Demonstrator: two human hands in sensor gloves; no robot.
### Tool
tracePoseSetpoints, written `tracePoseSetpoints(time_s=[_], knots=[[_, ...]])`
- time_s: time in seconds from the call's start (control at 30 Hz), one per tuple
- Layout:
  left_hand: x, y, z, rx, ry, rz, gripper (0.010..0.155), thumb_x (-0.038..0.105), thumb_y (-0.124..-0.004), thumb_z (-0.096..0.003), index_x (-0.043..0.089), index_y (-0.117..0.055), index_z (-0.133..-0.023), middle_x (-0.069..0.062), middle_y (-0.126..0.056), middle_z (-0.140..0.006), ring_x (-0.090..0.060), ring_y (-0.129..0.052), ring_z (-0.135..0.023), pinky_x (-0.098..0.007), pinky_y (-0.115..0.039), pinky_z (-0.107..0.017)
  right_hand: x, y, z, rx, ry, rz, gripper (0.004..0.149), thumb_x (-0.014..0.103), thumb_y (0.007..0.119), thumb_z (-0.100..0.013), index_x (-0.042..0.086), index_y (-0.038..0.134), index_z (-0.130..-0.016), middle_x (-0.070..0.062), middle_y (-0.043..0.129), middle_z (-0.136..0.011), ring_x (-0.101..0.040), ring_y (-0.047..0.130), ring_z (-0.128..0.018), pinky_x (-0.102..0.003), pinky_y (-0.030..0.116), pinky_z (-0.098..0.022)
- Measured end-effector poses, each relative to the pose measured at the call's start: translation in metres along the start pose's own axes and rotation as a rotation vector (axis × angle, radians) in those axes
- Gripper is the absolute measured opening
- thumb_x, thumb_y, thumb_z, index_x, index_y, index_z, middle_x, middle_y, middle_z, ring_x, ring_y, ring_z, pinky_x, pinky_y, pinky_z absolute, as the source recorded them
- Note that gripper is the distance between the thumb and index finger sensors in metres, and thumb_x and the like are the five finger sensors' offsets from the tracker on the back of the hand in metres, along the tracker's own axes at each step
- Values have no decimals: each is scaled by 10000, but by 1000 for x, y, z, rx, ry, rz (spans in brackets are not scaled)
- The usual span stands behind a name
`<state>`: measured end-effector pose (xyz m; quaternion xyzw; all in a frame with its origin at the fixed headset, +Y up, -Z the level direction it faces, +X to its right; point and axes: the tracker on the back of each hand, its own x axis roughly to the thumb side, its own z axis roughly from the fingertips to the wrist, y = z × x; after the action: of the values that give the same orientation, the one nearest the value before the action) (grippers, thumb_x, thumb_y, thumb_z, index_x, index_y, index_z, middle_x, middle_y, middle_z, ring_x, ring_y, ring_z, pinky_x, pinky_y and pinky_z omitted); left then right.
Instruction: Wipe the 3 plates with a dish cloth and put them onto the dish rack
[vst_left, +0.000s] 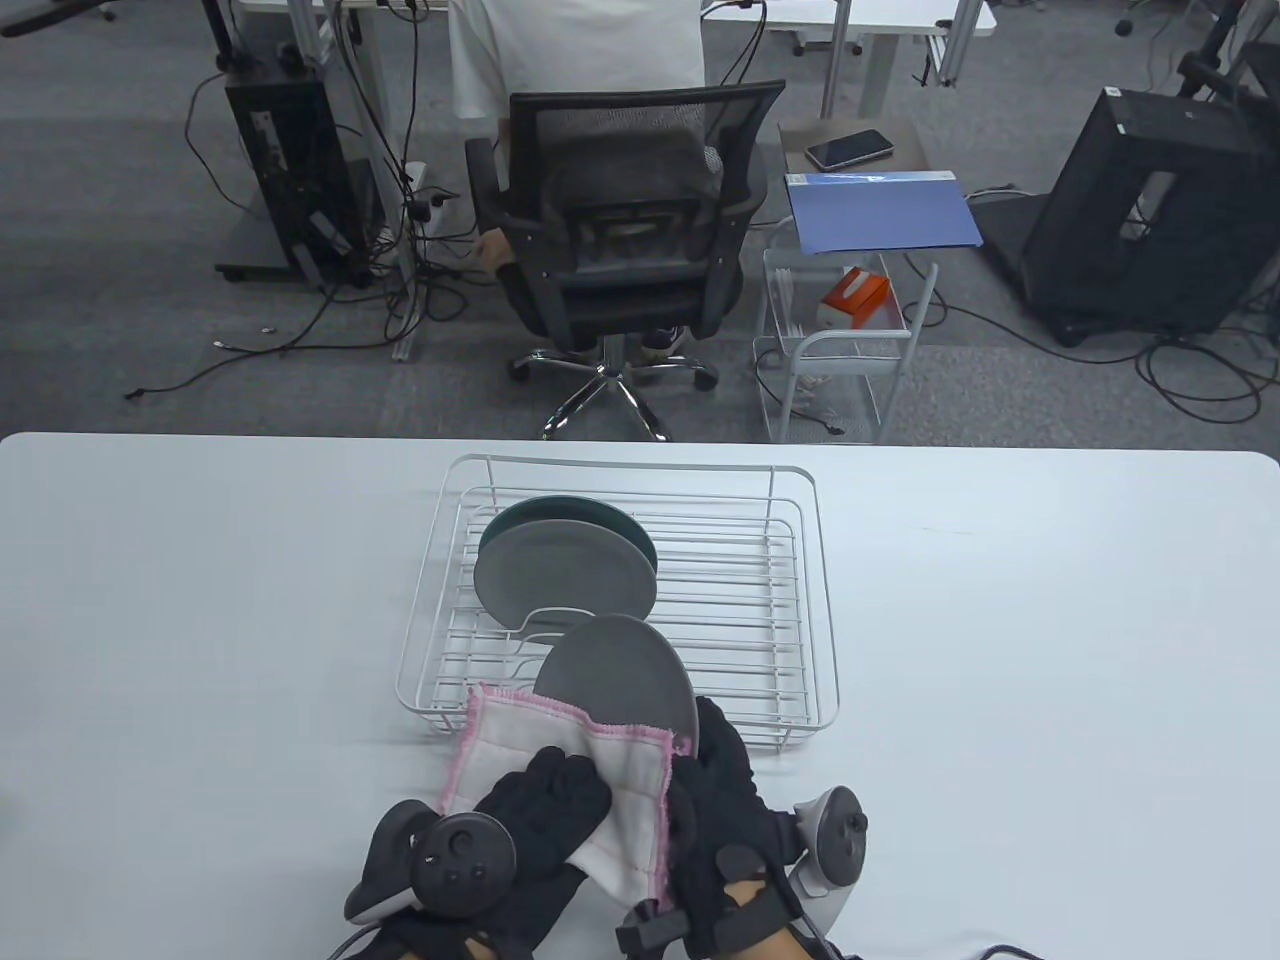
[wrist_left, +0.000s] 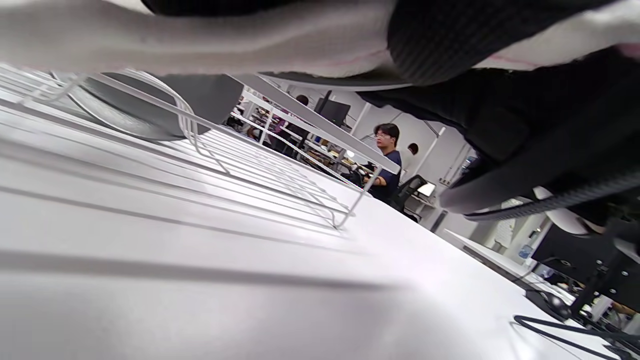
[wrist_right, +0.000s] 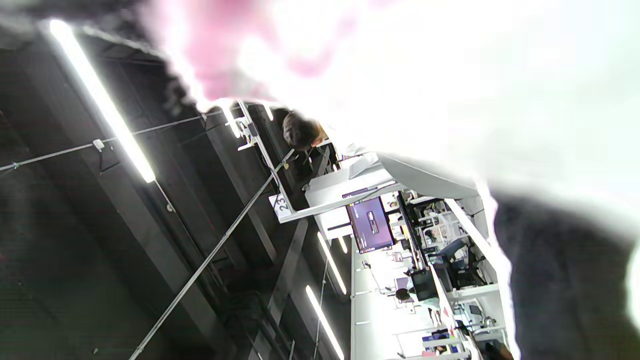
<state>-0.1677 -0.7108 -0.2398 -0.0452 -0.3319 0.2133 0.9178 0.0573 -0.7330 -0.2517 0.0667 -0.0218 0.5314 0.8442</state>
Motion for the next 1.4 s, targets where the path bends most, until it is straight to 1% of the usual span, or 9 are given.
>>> tracePoseSetpoints(time_s=[0.13,0.37,0.5,0.63,0.77,0.97,1.13,1.3,1.4], knots=[[8,-3,-1,0,-51,-16,573,440,-711,-543,293,-536,-1069,-37,-447,-1161,-365,-436,-1120,-558,-448,-775,-3,3,-1,40,1,24,640,248,731,-496,64,367,-990,-282,377,-964,-554,455,-832,-680,485,-579],[10,2,2,68,-93,-48,563,437,-718,-538,359,-522,-1060,41,-393,-1171,-311,-374,-1143,-539,-413,-795,-11,16,-2,170,62,57,644,248,728,-497,69,369,-1000,-275,362,-978,-553,427,-845,-682,446,-588],[6,7,5,115,-76,-76,553,440,-719,-538,393,-511,-1049,92,-351,-1174,-269,-314,-1150,-533,-392,-799,-13,19,-2,223,97,66,652,276,725,-499,57,371,-1000,-292,395,-973,-561,488,-834,-686,499,-577],[2,16,9,205,-29,-127,556,446,-711,-541,401,-494,-1050,95,-341,-1180,-266,-302,-1149,-531,-388,-798,-15,24,0,285,140,90,647,288,725,-499,35,390,-990,-313,443,-954,-568,567,-806,-690,580,-553],[-6,23,13,264,24,-132,559,447,-706,-543,384,-499,-1058,70,-362,-1179,-276,-312,-1139,-540,-388,-783,-17,27,1,307,162,87,640,269,730,-496,22,396,-983,-326,477,-935,-568,642,-775,-681,646,-527],[-15,29,15,308,121,-151,558,435,-711,-541,328,-540,-1061,2,-439,-1172,-295,-358,-1118,-555,-405,-757,-10,23,1,275,146,76,639,262,745,-494,14,405,-975,-331,489,-925,-571,667,-753,-672,693,-502],[-21,30,16,280,187,-136,558,429,-713,-543,291,-567,-1064,-27,-487,-1169,-314,-364,-1113,-563,-411,-752,3,14,0,199,83,43,639,256,752,-493,18,405,-973,-328,481,-927,-575,653,-754,-671,684,-503],[-19,23,13,207,157,-86,558,422,-716,-542,269,-588,-1062,-45,-511,-1165,-328,-368,-1112,-564,-416,-751,14,3,0,89,15,7,638,237,745,-491,27,385,-974,-317,456,-937,-577,617,-771,-674,644,-520],[-9,17,9,164,115,-62,560,423,-712,-544,262,-587,-1065,-55,-507,-1166,-346,-361,-1111,-565,-413,-754,17,-4,0,20,-25,-21,634,231,738,-489,38,378,-974,-307,446,-942,-571,593,-784,-674,616,-533]])
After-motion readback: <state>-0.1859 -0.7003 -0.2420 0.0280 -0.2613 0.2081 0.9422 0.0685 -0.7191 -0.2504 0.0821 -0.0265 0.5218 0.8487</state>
